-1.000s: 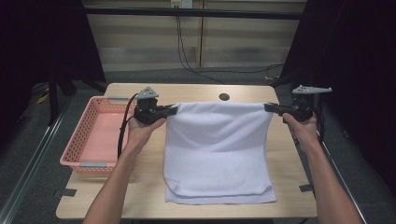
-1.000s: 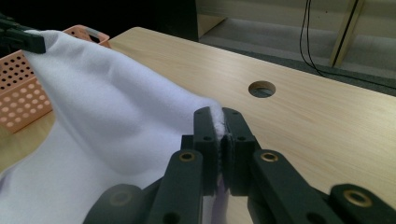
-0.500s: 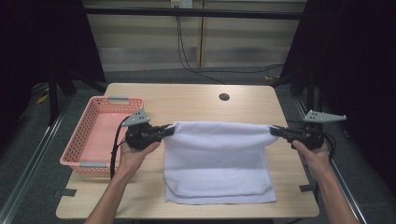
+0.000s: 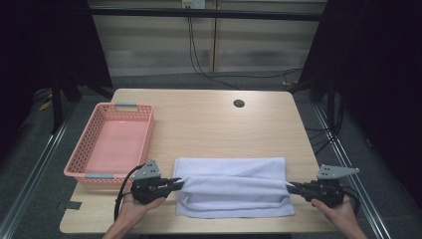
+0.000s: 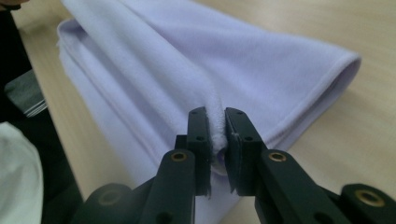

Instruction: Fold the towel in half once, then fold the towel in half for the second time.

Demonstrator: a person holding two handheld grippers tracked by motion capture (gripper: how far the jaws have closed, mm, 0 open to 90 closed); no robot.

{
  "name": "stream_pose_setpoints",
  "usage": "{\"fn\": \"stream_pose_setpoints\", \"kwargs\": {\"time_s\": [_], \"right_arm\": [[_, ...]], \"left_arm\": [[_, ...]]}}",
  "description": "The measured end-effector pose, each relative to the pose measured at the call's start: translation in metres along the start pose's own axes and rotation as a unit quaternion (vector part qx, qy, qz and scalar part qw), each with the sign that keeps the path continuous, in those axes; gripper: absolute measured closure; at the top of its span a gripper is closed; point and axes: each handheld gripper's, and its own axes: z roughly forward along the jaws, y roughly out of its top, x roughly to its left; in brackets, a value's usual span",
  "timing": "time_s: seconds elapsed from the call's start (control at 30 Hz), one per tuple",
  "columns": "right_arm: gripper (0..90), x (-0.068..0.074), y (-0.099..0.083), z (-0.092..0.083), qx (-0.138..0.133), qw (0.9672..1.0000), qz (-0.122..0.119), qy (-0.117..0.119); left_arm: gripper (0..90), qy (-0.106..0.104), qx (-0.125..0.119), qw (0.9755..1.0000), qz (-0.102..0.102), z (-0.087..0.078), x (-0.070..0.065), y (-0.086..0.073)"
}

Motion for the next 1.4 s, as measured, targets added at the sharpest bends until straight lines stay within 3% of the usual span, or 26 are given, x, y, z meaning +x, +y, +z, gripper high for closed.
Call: {"fn": "stream_pose_setpoints", "kwargs": {"time_s": [0.17,0.3,0.37,0.4,0.5,0.63,0.73,0.8,0.9,0.97,1.07,1.13,1.2,1.4], "right_arm": [[75.6,0.005,-0.014,-0.005,0.036,0.9992,-0.005,0.019],[66.7,0.009,-0.019,-0.010,0.039,0.9989,-0.001,0.026],[59.6,0.009,-0.018,-0.012,0.027,0.9992,0.005,0.028],[56.1,0.009,-0.016,-0.012,0.020,0.9995,0.008,0.022],[53.8,0.008,-0.008,-0.006,0.009,0.9999,0.008,-0.010],[54.0,0.007,0.004,0.014,0.014,0.9993,0.006,-0.033],[53.6,0.004,0.012,0.033,0.029,0.9989,0.013,-0.034],[50.5,0.004,0.015,0.048,0.050,0.9980,0.017,-0.035],[44.5,0.007,0.015,0.062,0.081,0.9958,0.003,-0.044],[43.7,0.010,0.011,0.065,0.092,0.9942,-0.019,-0.053],[44.5,0.014,0.006,0.063,0.090,0.9930,-0.026,-0.071],[50.4,0.016,0.005,0.062,0.094,0.9911,-0.034,-0.088],[57.1,0.014,0.006,0.062,0.094,0.9909,-0.037,-0.089],[59.5,-0.010,0.003,0.050,0.088,0.9894,-0.011,-0.115]], "left_arm": [[77.5,-0.017,0.043,0.9989,0.003,0.001,-0.008,-0.016],[70.1,-0.034,0.025,0.9991,-0.010,-0.013,-0.008,-0.022],[64.5,-0.012,0.009,0.9997,-0.020,-0.019,-0.005,-0.022],[60.8,0.009,-0.002,0.9993,-0.037,-0.021,-0.002,-0.020],[55.4,0.033,-0.030,0.9978,-0.050,-0.022,0.010,-0.009],[53.4,0.052,-0.005,0.9974,-0.049,-0.002,0.021,0.006],[50.6,0.039,0.045,0.9976,-0.037,0.020,0.021,0.013],[47.8,0.032,0.075,0.9963,-0.025,0.032,0.019,0.010],[42.3,0.025,0.111,0.9935,-0.008,0.037,0.015,0.002],[40.0,0.026,0.103,0.9943,-0.005,0.036,0.014,-0.004],[37.3,0.036,0.100,0.9943,0.002,0.035,0.011,-0.008],[36.3,0.037,0.101,0.9942,0.002,0.038,0.011,-0.007],[36.5,0.038,0.101,0.9941,0.006,0.043,0.013,-0.004],[35.5,0.035,0.091,0.9951,0.015,0.072,0.013,0.011]]}}
